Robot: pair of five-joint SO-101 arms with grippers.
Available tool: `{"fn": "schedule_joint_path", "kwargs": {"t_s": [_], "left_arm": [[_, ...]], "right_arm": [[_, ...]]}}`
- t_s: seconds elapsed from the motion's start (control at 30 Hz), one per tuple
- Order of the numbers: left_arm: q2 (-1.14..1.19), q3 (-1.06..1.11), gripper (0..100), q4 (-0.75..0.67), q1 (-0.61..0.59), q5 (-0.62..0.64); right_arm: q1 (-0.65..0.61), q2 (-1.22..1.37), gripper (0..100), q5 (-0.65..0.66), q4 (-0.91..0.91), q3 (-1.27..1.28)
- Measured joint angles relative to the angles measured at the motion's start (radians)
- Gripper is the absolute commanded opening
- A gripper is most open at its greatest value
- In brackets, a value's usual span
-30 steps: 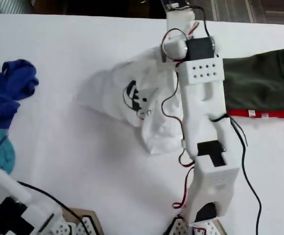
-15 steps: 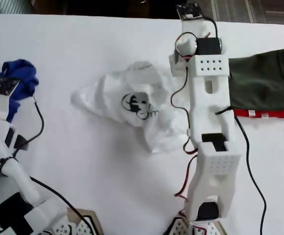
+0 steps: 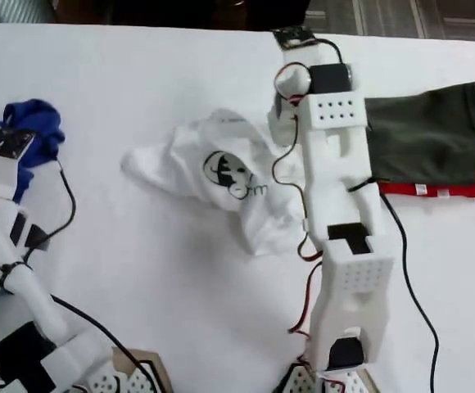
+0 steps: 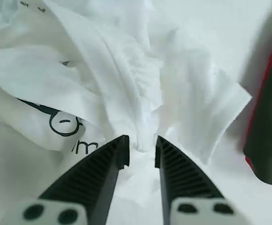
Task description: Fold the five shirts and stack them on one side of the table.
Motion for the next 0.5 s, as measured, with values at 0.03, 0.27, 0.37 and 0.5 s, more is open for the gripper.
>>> {"fn": "schedule_joint_path", "kwargs": {"t_s": [0.03,0.27,0.37,0.5], "left_arm": [[0.0,0.002,25,-0.015,-0.002,0.012],[0.0,0.08,25,-0.147,0.023,0.087],[0.0,0.146,25,-0.203,0.054,0.087],[0.0,0.19,25,-0.239,0.051,0.087]], "right_arm": [[0.008,0.003,22.3,0.0,0.0,0.012],[0.038,0.097,21.7,0.0,0.0,0.051],[0.006,0.107,20.2,0.0,0.0,0.012],[-0.074,0.106,20.2,0.0,0.0,-0.095]]}}
